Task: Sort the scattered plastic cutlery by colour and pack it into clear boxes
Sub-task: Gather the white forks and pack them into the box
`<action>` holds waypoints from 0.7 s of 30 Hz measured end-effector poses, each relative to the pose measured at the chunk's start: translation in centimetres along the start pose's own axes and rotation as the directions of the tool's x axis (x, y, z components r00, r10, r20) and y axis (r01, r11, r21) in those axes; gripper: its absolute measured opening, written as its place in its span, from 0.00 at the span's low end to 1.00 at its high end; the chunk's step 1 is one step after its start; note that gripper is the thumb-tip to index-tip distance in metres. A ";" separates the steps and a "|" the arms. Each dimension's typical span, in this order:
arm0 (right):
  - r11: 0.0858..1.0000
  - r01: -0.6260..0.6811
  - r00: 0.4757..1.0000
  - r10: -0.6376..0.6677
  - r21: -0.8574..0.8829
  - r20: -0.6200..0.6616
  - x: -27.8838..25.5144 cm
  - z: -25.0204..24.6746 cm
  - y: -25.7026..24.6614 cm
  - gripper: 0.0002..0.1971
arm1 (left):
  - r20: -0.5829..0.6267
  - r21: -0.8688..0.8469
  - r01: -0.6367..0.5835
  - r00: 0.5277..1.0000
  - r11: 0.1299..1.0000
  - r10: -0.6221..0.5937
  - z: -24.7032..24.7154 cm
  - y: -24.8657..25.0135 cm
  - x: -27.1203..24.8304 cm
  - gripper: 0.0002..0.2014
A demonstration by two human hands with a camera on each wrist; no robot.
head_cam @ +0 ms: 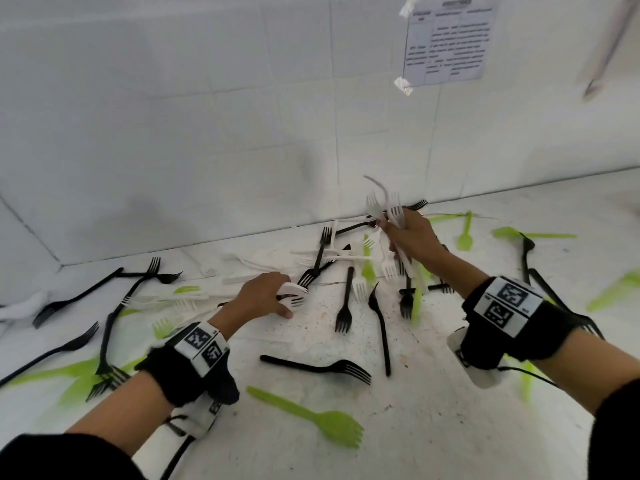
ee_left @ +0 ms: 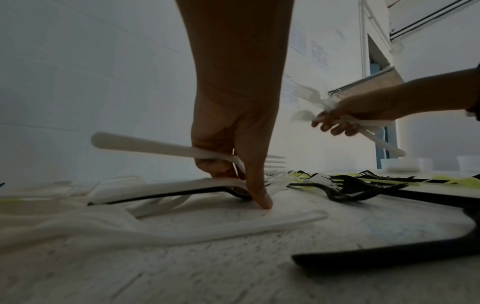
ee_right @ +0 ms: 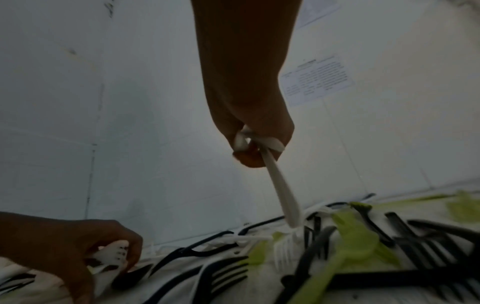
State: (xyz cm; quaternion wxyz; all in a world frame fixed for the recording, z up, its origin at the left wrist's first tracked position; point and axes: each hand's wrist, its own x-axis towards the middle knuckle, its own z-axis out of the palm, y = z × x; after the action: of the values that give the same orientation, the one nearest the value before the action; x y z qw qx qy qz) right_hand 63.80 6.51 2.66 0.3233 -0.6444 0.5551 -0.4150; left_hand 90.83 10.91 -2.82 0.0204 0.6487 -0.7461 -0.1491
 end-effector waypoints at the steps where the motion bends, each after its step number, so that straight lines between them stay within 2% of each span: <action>1: 0.997 -0.027 0.999 0.029 -0.071 0.017 0.3 -0.2 0.7 0.08 | -0.005 -0.014 -0.011 1.000 1.000 0.011 0.0 0.0 0.0 0.21; 3: 0.968 -0.043 0.996 0.060 -0.248 0.059 0.7 -0.4 2.0 0.11 | -0.015 -0.045 -0.031 0.999 0.999 0.030 0.0 0.0 0.1 0.20; 5: 0.925 -0.027 0.990 0.078 -0.380 0.121 0.9 -0.3 3.2 0.08 | -0.031 -0.106 -0.042 0.999 0.993 0.039 0.0 0.1 0.2 0.19; 7: 0.865 0.046 0.979 0.061 -0.499 0.196 1.1 0.0 4.6 0.17 | -0.053 -0.170 -0.046 0.998 0.984 0.037 -0.3 0.1 0.4 0.24; 9: 0.778 0.157 0.963 0.017 -0.608 0.269 1.4 0.0 5.4 0.17 | -0.066 -0.185 -0.072 0.996 0.980 0.060 -0.7 0.4 0.6 0.26; 10: 0.739 0.210 0.950 0.000 -0.640 0.312 1.5 0.0 5.7 0.15 | -0.079 -0.195 -0.107 0.992 0.975 0.093 -1.1 0.8 0.6 0.23; 12: 0.660 0.320 0.913 -0.022 -0.680 0.408 1.8 -0.1 6.1 0.15 | -0.123 -0.251 -0.189 0.979 0.949 0.163 -1.7 1.8 0.5 0.14; 14: 0.585 0.421 0.873 -0.055 -0.693 0.484 1.9 -0.1 6.4 0.19 | -0.182 -0.291 -0.252 0.962 0.923 0.205 -2.3 2.7 0.5 0.11; 16: 0.532 0.474 0.855 -0.087 -0.702 0.511 2.1 -0.2 6.4 0.19 | -0.224 -0.302 -0.289 0.948 0.909 0.227 -2.6 3.5 0.8 0.14; 18: 0.499 0.505 0.839 -0.092 -0.704 0.536 2.3 -0.2 6.3 0.14 | -0.246 -0.303 -0.298 0.942 0.905 0.227 -2.8 4.3 1.4 0.19; 21: 0.517 0.505 0.836 -0.095 -0.691 0.540 2.5 -0.1 6.7 0.09 | -0.264 -0.324 -0.311 0.937 0.893 0.230 -3.0 5.5 2.2 0.20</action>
State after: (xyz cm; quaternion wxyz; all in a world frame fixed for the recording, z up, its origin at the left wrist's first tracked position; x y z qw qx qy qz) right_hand 60.77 2.84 -2.72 0.0276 -0.8823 0.4699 -0.0083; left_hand 85.85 8.83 1.04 0.2420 0.5353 -0.7824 -0.2068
